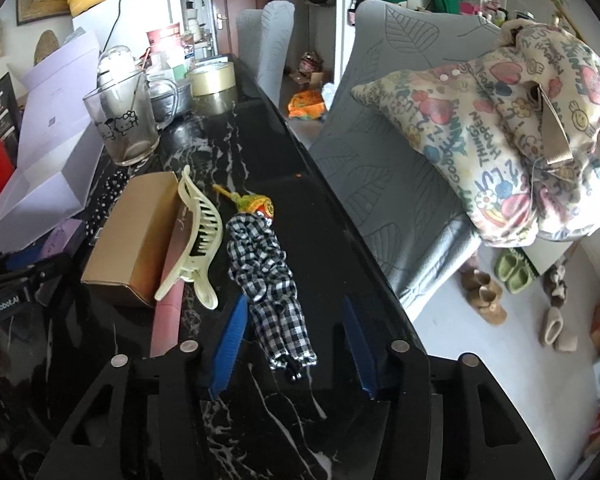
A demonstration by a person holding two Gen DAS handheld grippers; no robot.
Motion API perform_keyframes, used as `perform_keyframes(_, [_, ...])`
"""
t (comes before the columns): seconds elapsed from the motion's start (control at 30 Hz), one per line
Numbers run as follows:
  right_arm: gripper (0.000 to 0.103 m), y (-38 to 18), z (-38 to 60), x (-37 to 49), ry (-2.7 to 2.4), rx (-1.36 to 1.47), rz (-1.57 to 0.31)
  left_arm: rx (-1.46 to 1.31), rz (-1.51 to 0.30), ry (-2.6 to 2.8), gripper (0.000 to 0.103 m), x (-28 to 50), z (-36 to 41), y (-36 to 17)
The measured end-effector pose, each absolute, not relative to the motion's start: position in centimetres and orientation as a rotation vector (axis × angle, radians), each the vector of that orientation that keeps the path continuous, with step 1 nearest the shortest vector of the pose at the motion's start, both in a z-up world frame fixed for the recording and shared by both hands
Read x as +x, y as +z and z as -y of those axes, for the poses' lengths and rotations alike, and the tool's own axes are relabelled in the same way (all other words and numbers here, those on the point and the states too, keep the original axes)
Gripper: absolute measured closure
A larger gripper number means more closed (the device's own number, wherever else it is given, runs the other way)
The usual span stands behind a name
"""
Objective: Organize rigid objects
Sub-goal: 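Grasp the purple palette with the left gripper while the right gripper grasps the checkered umbrella, then carry the palette with the left gripper while the right gripper carries the umbrella into the white box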
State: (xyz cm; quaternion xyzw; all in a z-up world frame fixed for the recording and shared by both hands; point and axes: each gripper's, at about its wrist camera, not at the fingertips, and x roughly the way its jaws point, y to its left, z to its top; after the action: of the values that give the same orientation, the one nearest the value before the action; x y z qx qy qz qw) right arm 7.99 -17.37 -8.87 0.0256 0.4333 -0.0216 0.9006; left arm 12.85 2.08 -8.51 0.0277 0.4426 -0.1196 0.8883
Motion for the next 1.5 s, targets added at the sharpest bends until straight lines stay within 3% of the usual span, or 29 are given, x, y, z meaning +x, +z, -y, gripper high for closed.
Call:
perform_keyframes(0.17, [0.085,-9.5,16.8,7.8,-0.021,0.024,-0.879,0.051,-0.931,-0.251,0.053,12.9,-2.1,-8.6])
perform_keyframes(1.5, [0.086,-3.4,5.3,6.2,0.287,-0.084,-0.71,-0.055,-0.777,-0.026,0.053,6.6,-12.1,-2.4])
